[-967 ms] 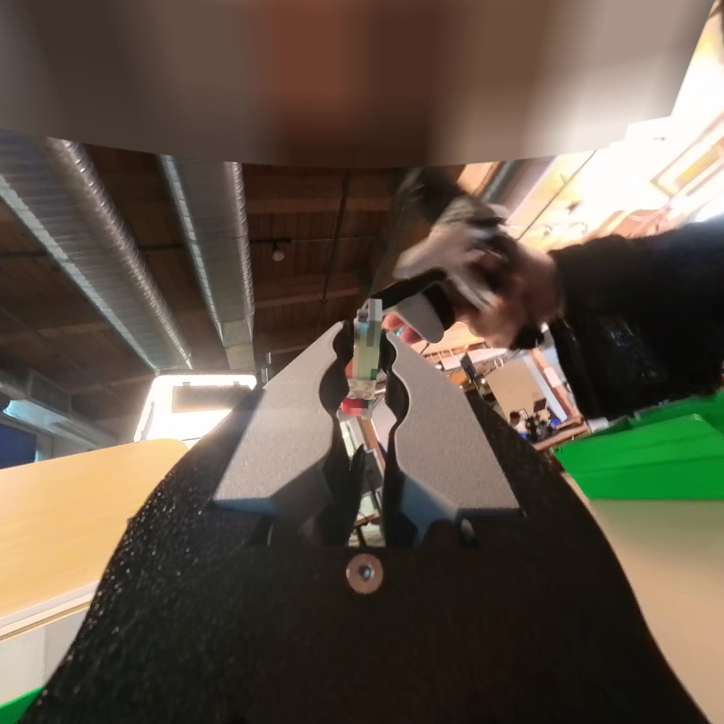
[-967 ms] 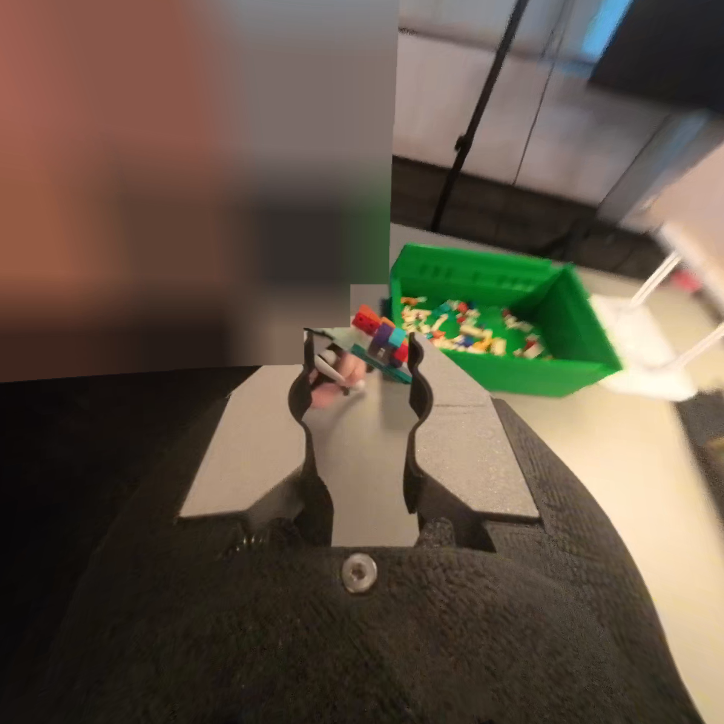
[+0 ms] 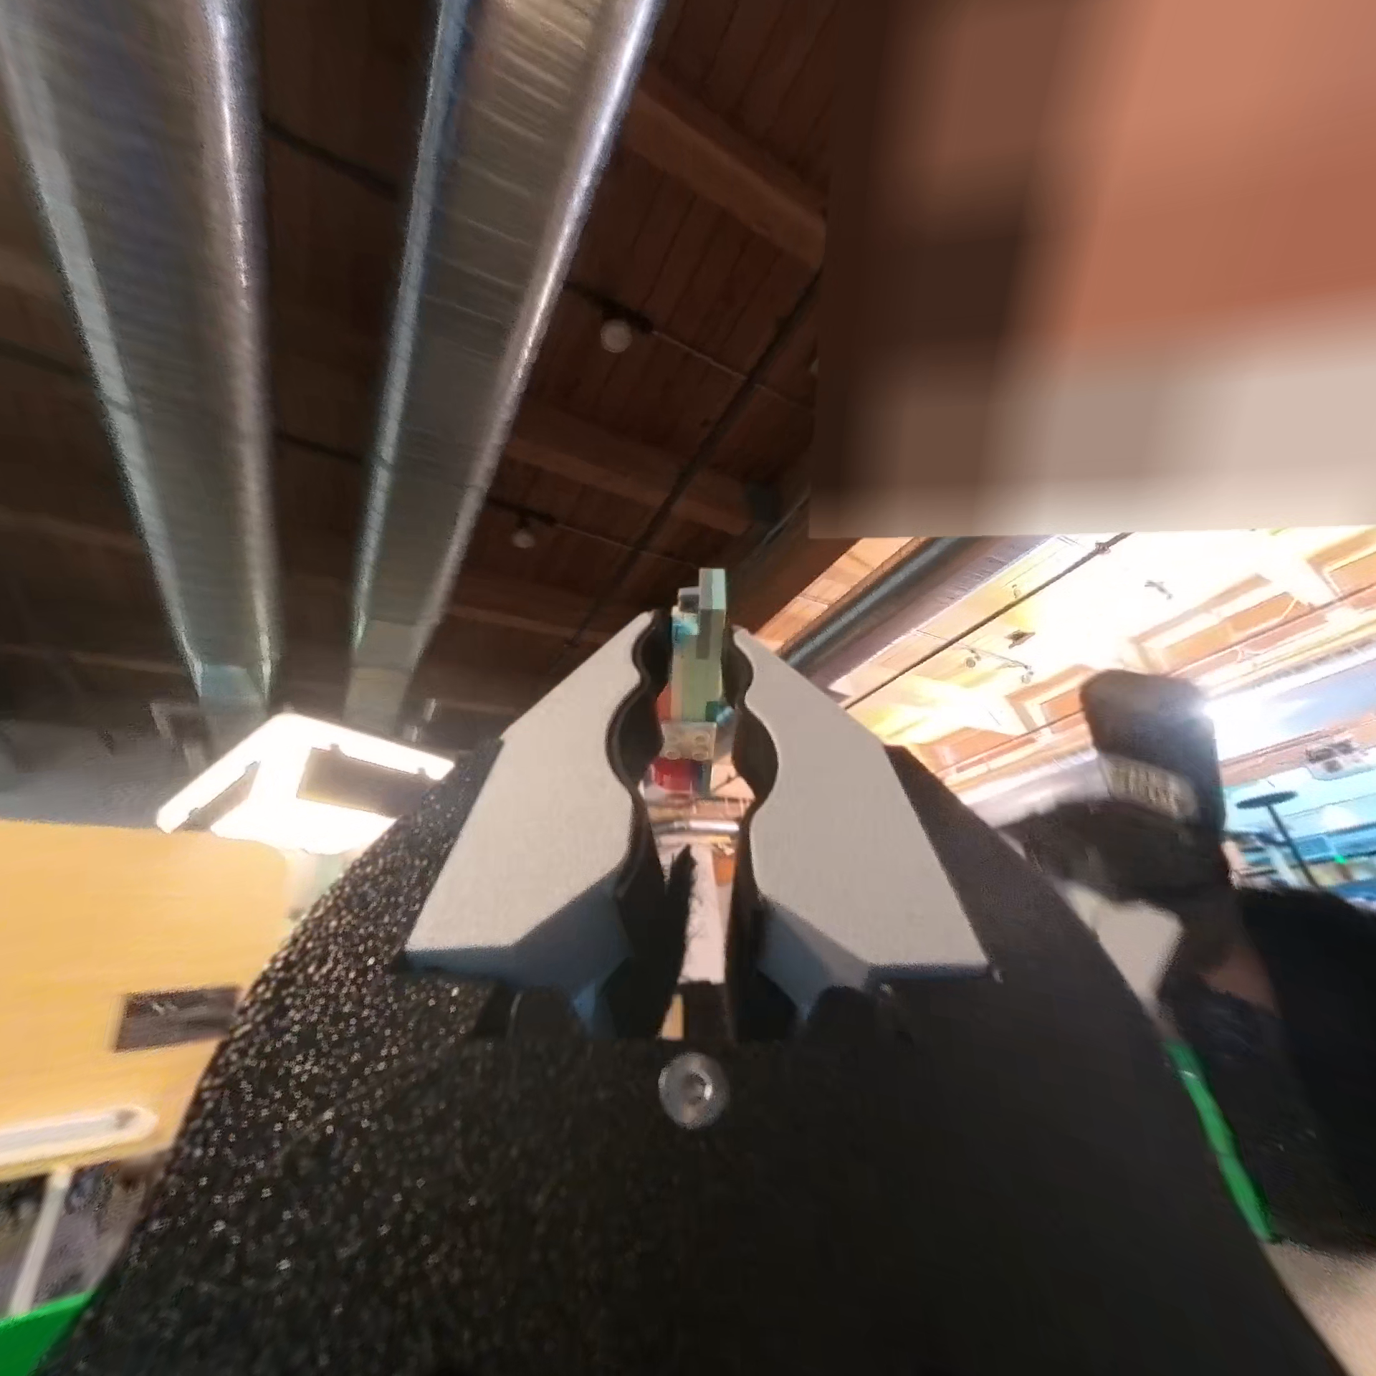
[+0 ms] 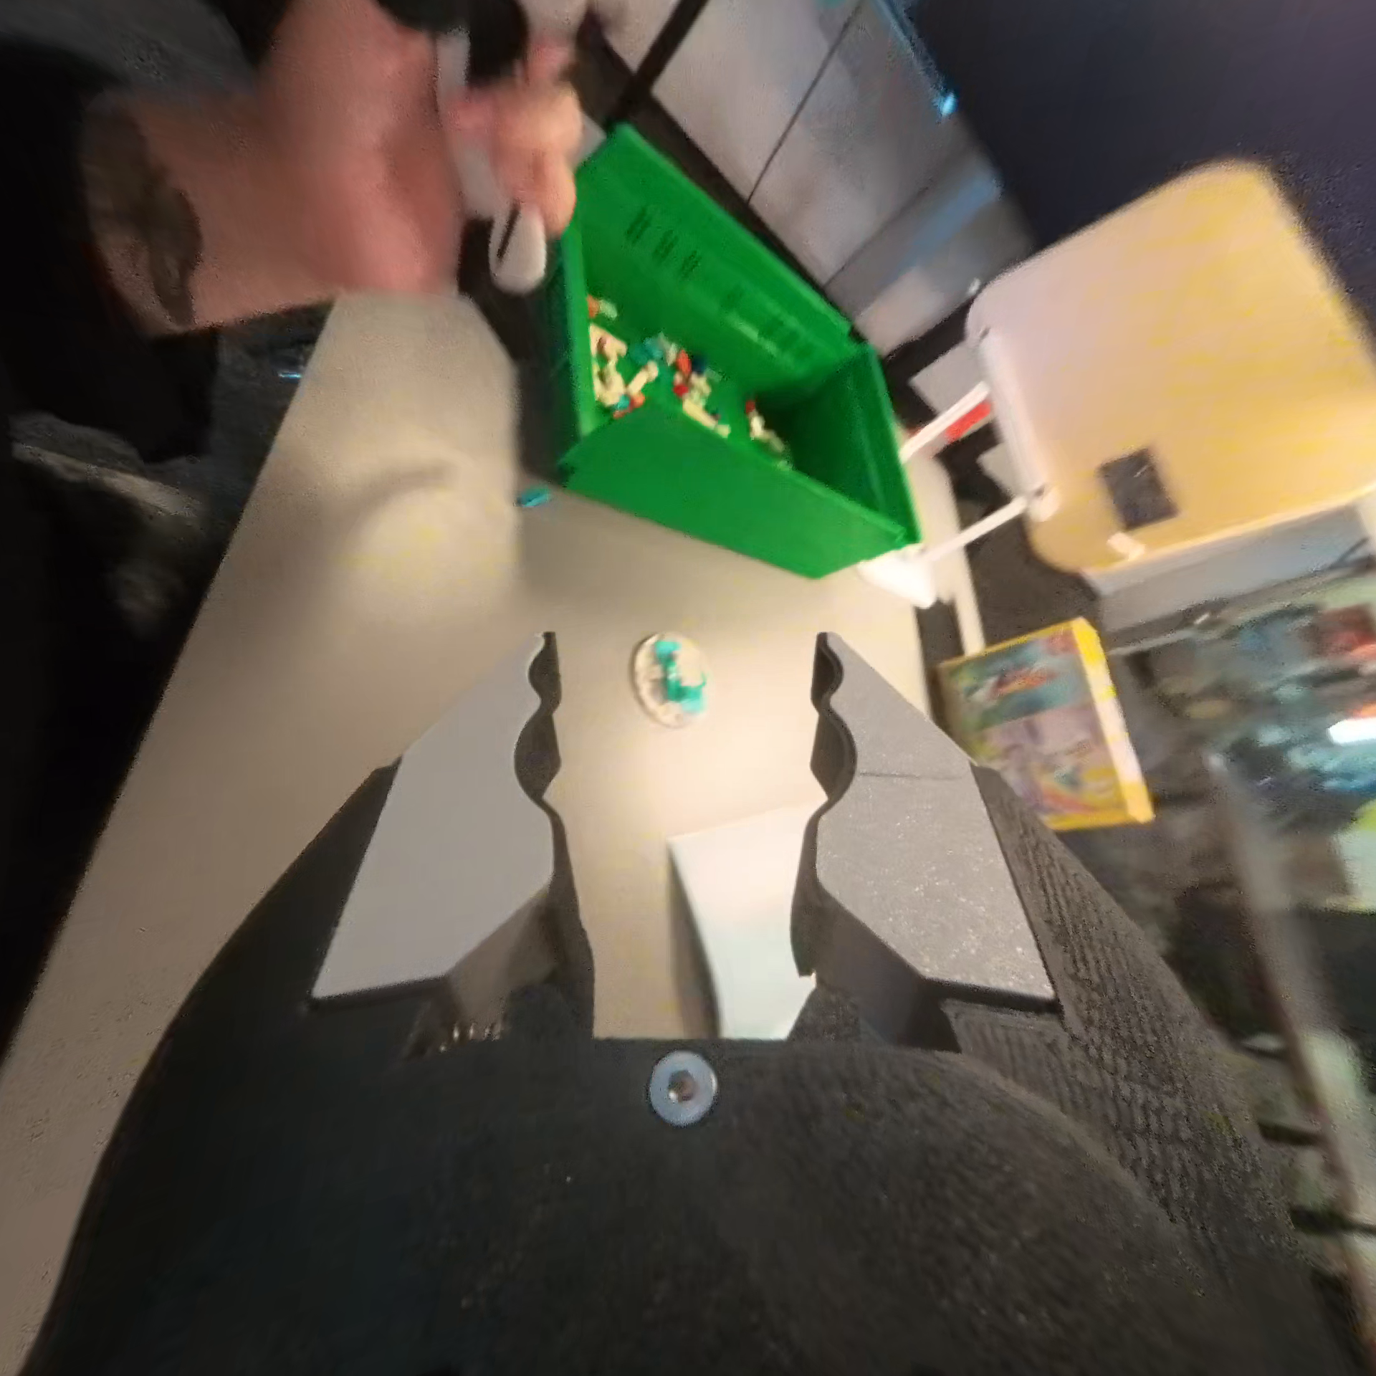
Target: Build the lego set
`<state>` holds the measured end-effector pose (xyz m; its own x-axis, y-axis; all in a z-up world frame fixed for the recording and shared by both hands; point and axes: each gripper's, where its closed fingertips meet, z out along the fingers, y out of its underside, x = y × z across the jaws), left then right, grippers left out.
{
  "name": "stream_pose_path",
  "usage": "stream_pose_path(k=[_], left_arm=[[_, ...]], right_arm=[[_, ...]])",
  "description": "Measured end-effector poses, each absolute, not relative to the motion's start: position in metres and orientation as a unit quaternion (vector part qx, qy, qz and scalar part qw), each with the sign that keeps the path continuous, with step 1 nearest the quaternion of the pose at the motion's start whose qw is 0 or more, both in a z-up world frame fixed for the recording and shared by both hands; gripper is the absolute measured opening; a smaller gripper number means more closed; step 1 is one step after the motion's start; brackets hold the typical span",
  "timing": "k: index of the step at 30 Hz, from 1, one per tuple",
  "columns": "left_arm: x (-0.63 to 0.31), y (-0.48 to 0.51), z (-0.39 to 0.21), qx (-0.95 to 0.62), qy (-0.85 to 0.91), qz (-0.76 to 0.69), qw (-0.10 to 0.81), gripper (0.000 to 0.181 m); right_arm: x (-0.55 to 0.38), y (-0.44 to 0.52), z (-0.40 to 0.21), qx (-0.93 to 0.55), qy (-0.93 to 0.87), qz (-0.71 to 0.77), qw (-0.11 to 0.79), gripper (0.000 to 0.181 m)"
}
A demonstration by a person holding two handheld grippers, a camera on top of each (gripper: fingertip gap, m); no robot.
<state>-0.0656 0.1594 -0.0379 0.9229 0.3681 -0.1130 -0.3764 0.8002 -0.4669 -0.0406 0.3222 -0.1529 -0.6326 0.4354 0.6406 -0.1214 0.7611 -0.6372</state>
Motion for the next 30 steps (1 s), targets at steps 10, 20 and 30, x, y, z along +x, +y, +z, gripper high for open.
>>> stream_pose_path(k=[10, 20, 30], left_arm=[[-0.073, 0.11, -0.049, -0.25, -0.001, 0.238, 0.938, 0.01], [-0.089, 0.087, -0.067, -0.253, -0.019, 0.25, 0.935, 0.01], [-0.102, 0.075, -0.079, -0.241, -0.032, 0.231, 0.942, 0.01]], right_arm=[[-0.07, 0.248, -0.266, -0.231, -0.856, 0.419, 0.195, 0.045], [-0.134, 0.185, -0.313, -0.285, -0.86, 0.398, 0.146, 0.039], [-0.168, 0.165, -0.312, -0.289, -0.848, 0.402, 0.189, 0.041]])
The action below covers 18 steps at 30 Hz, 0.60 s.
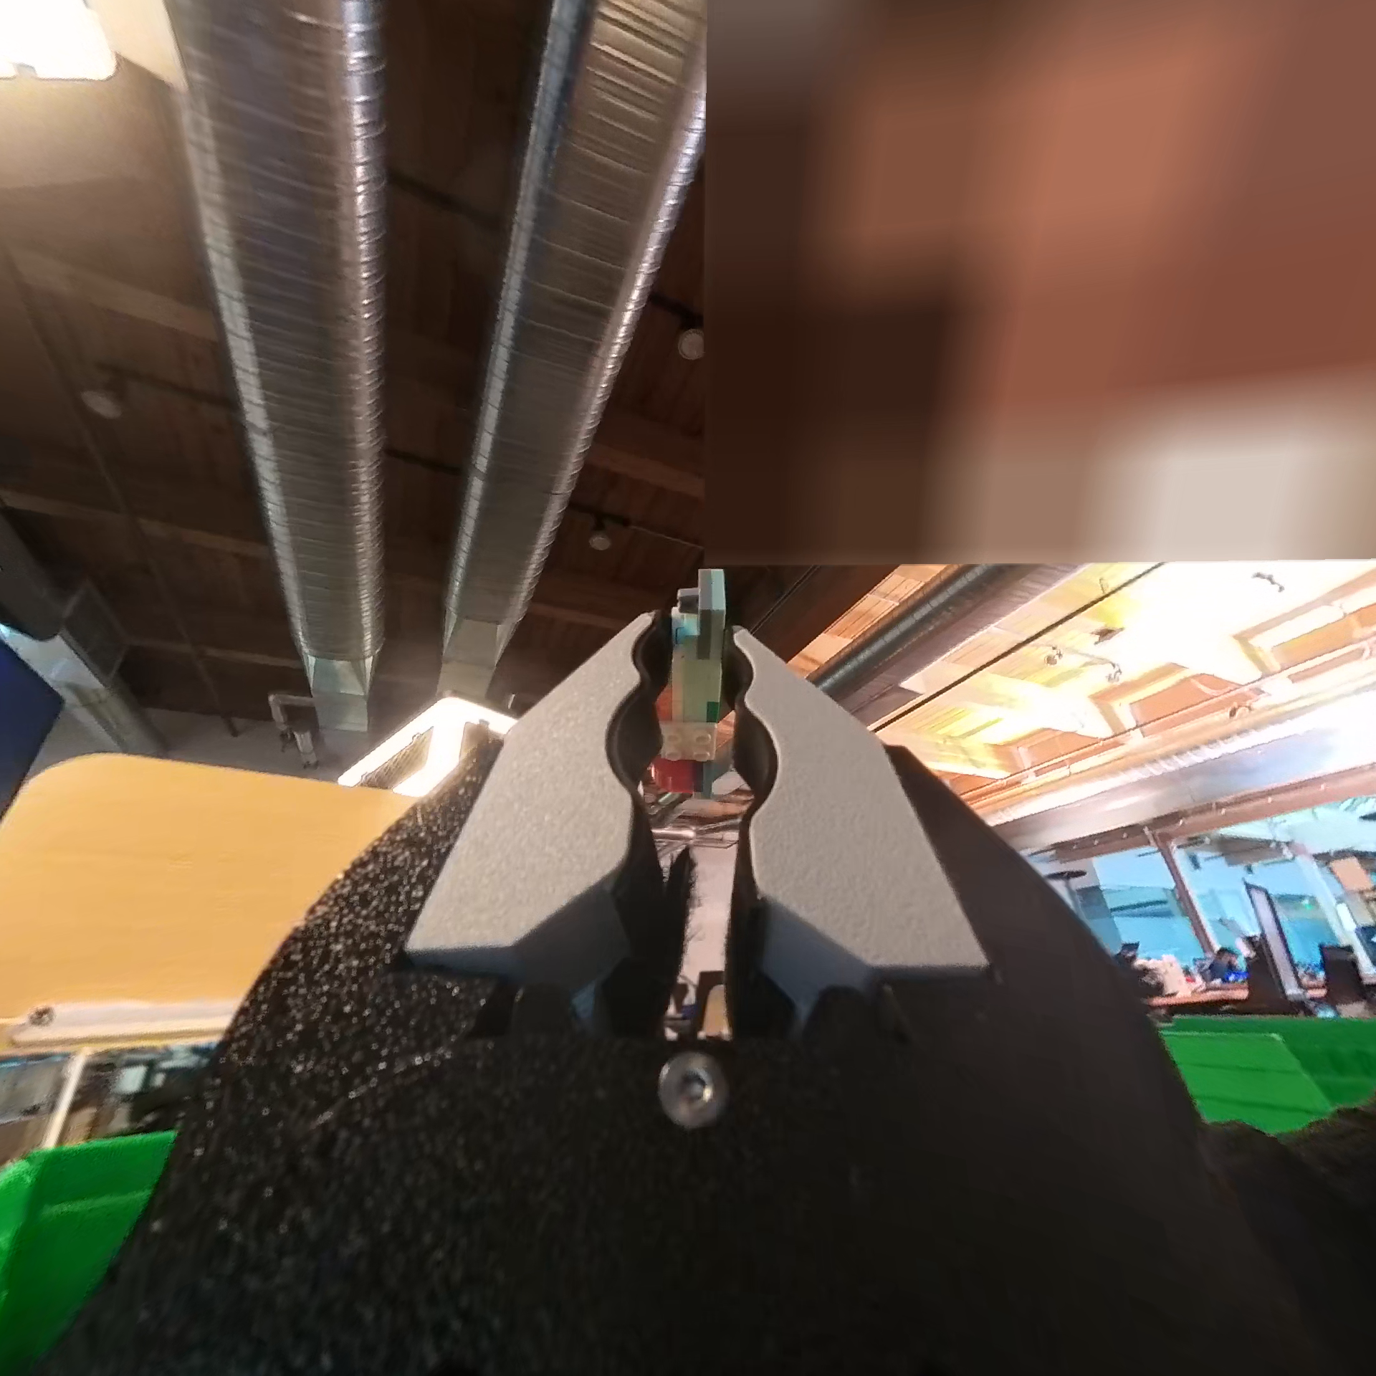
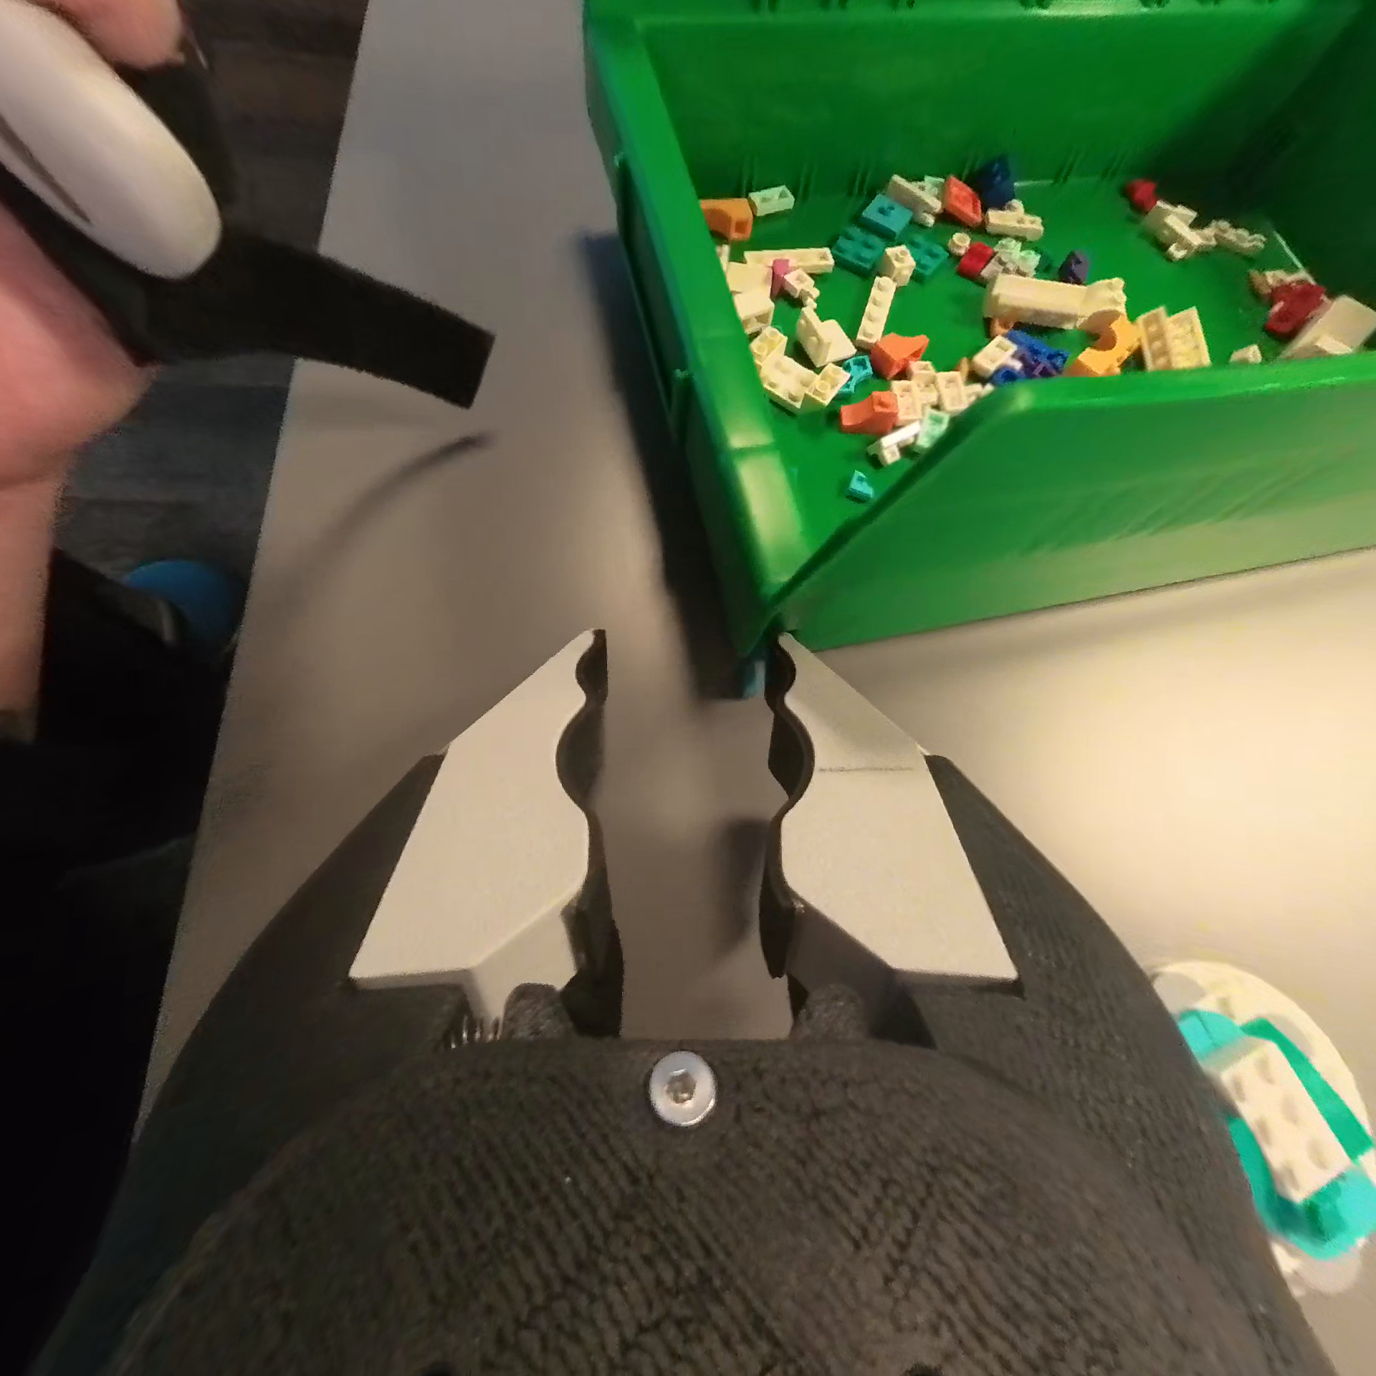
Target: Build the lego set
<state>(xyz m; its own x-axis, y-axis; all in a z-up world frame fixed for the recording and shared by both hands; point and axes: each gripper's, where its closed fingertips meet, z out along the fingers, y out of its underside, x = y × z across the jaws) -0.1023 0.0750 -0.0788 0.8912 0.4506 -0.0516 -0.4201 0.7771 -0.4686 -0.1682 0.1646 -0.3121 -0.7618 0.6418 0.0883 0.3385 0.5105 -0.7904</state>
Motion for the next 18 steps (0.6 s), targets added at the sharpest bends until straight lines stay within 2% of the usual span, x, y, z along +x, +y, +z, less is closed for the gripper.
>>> stream_pose_path(k=[4, 12, 14, 18], left_arm=[[-0.105, 0.077, -0.082, -0.244, -0.035, 0.224, 0.943, 0.01], [-0.104, 0.085, -0.083, -0.257, -0.029, 0.213, 0.942, 0.01], [-0.102, 0.089, -0.083, -0.262, -0.021, 0.206, 0.943, 0.01], [-0.098, 0.098, -0.083, -0.273, -0.01, 0.193, 0.942, 0.01]], right_arm=[[-0.172, 0.165, -0.315, -0.29, -0.856, 0.374, 0.209, 0.043], [-0.176, 0.178, -0.317, -0.33, -0.846, 0.375, 0.188, 0.019], [-0.176, 0.179, -0.318, -0.328, -0.847, 0.376, 0.185, 0.006], [-0.17, 0.189, -0.314, -0.296, -0.861, 0.358, 0.208, 0.002]])
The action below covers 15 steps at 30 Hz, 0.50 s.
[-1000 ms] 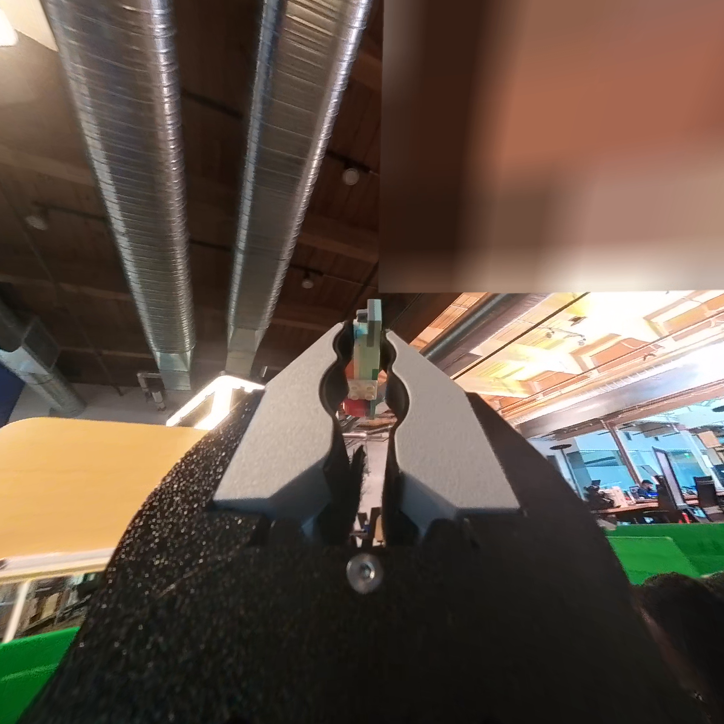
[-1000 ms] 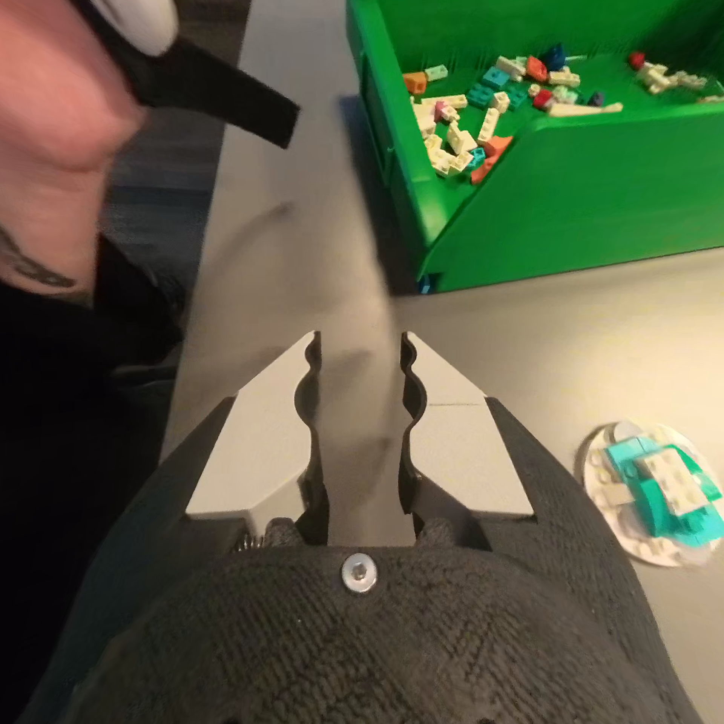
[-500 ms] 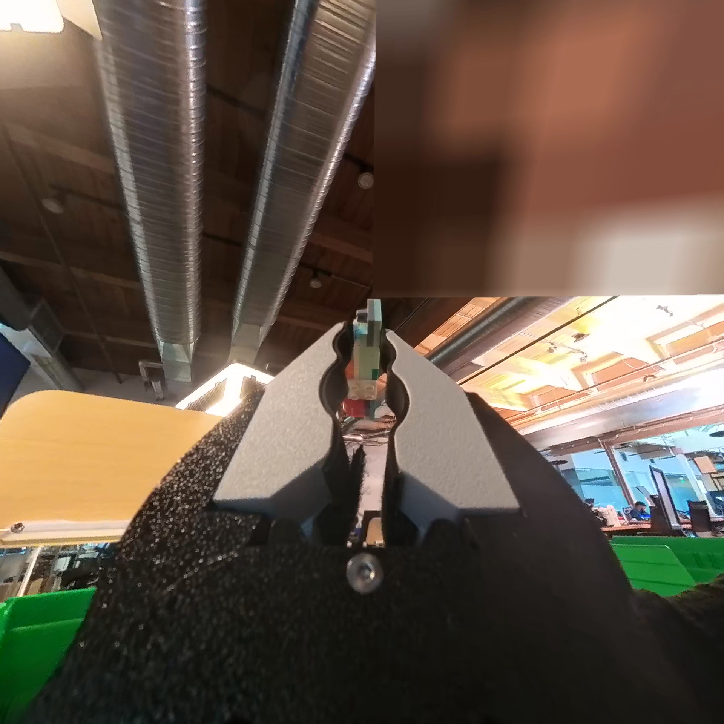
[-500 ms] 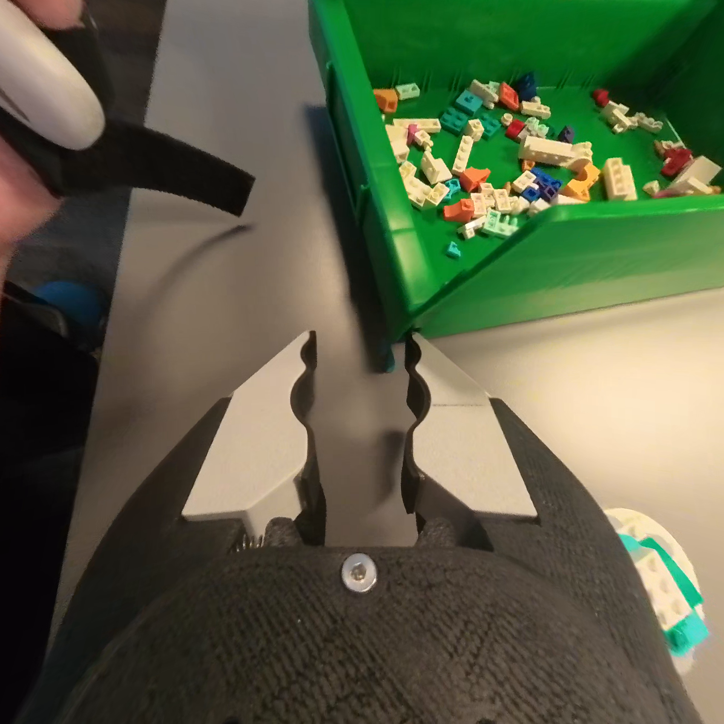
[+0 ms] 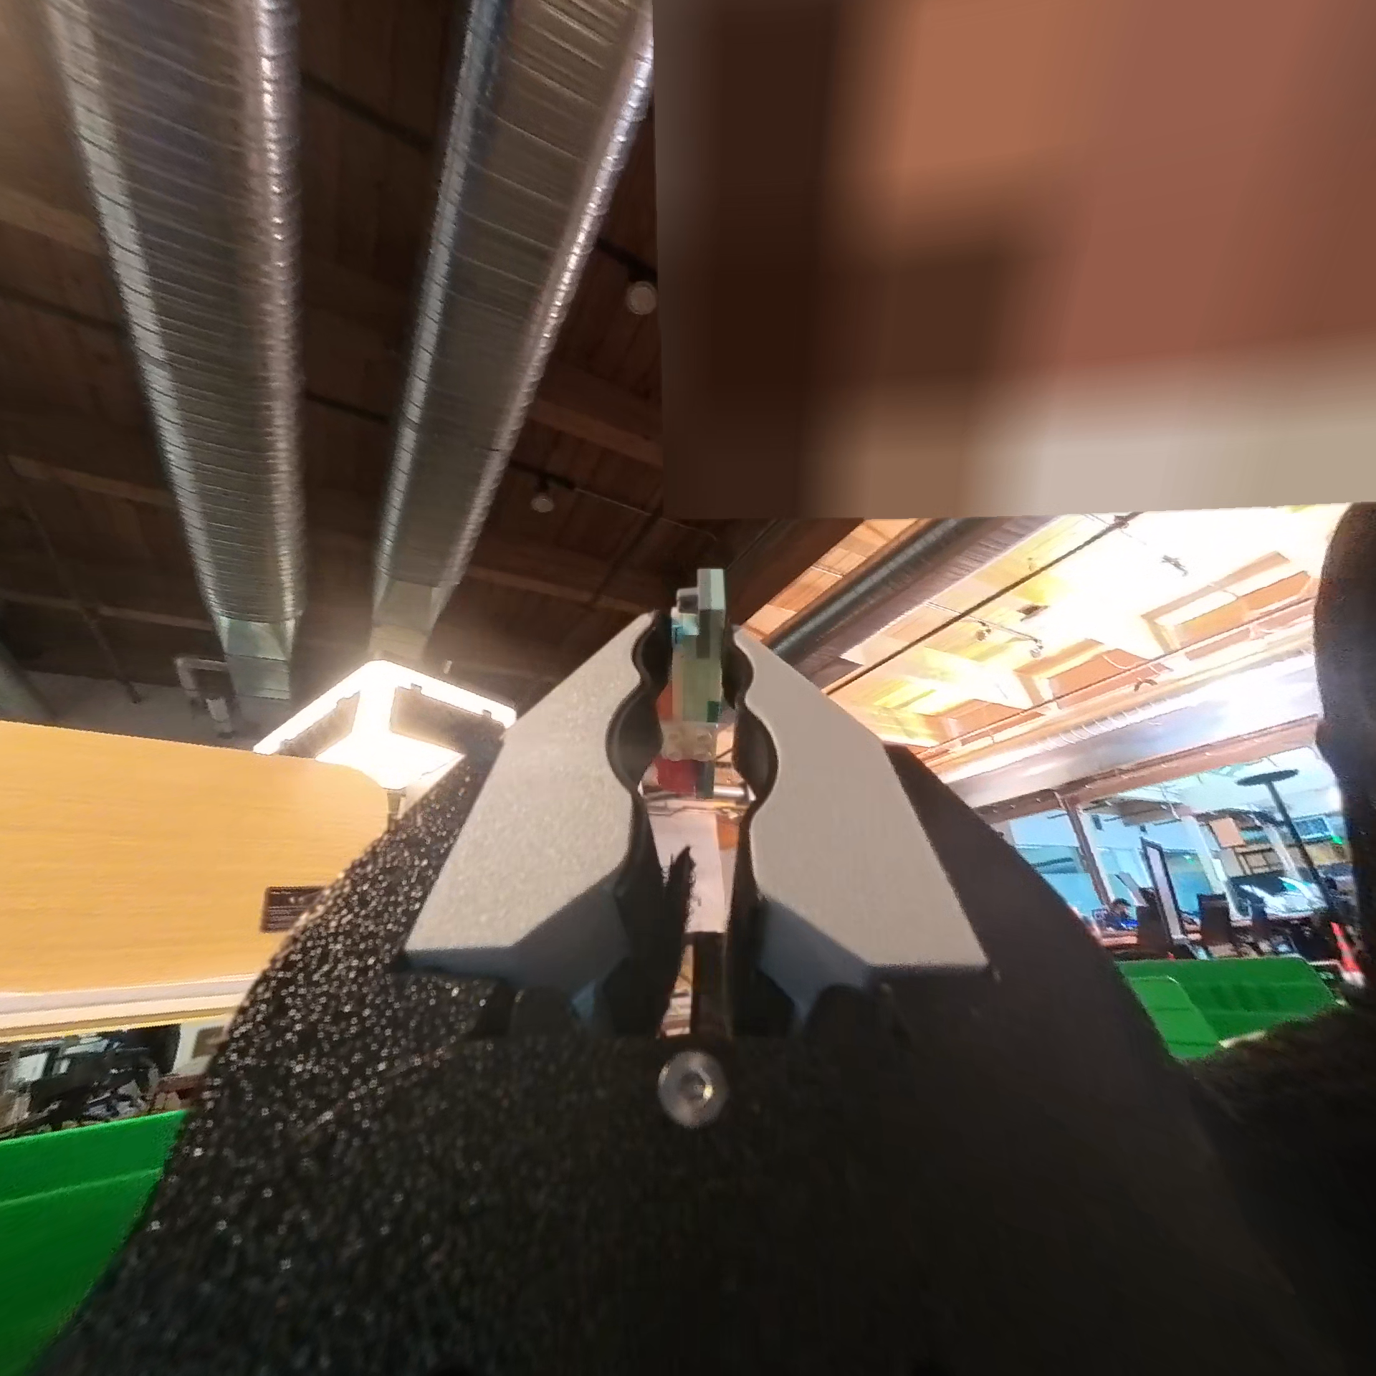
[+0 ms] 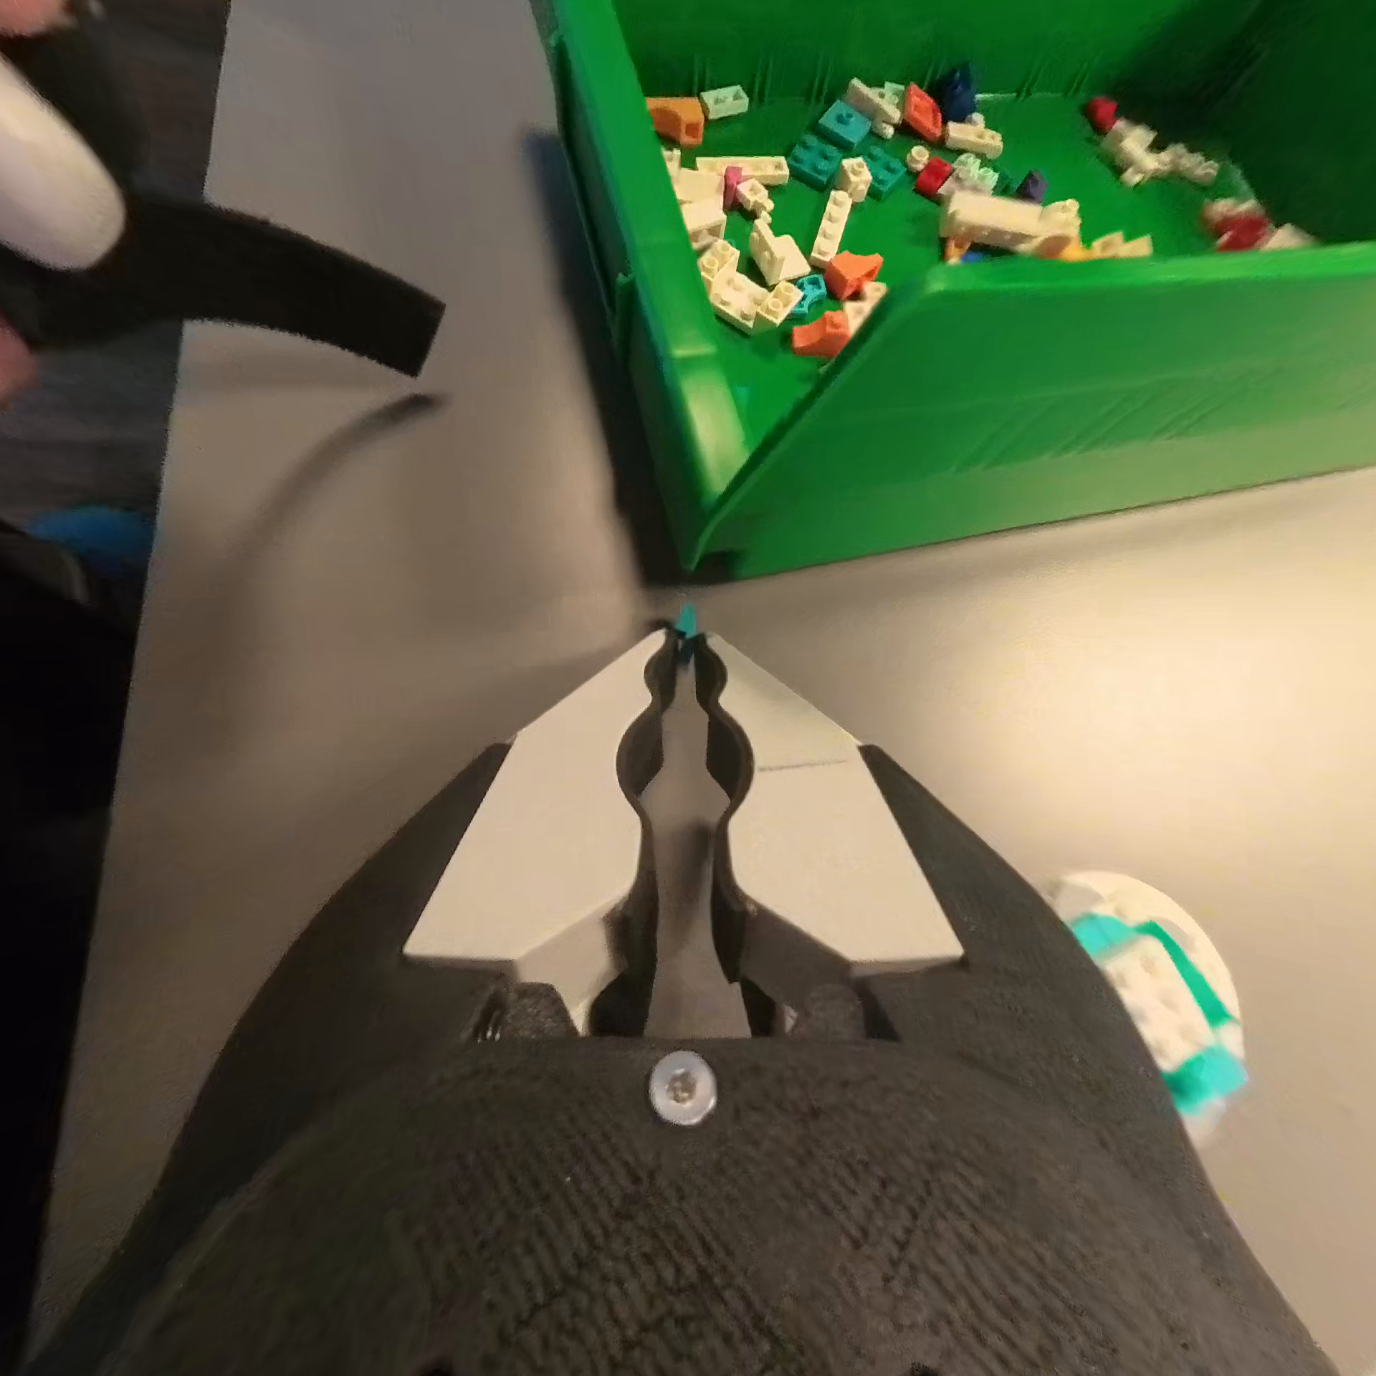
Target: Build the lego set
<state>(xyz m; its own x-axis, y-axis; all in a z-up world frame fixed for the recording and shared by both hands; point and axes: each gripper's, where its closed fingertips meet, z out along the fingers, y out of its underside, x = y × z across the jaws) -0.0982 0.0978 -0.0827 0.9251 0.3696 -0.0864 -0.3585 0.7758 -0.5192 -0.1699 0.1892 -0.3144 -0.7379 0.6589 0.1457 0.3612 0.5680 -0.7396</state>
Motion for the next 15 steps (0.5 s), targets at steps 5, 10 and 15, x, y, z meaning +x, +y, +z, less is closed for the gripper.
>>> stream_pose_path(k=[5, 10, 15], left_arm=[[-0.095, 0.109, -0.083, -0.278, -0.007, 0.172, 0.945, 0.01], [-0.086, 0.132, -0.086, -0.282, 0.014, 0.142, 0.949, 0.01], [-0.079, 0.163, -0.087, -0.3, 0.03, 0.113, 0.947, 0.01]], right_arm=[[-0.143, 0.254, -0.302, -0.188, -0.886, 0.273, 0.325, 0.002], [-0.094, 0.35, -0.305, -0.05, -0.916, 0.084, 0.39, 0.002], [-0.058, 0.391, -0.304, 0.014, -0.918, 0.013, 0.396, 0.002]])
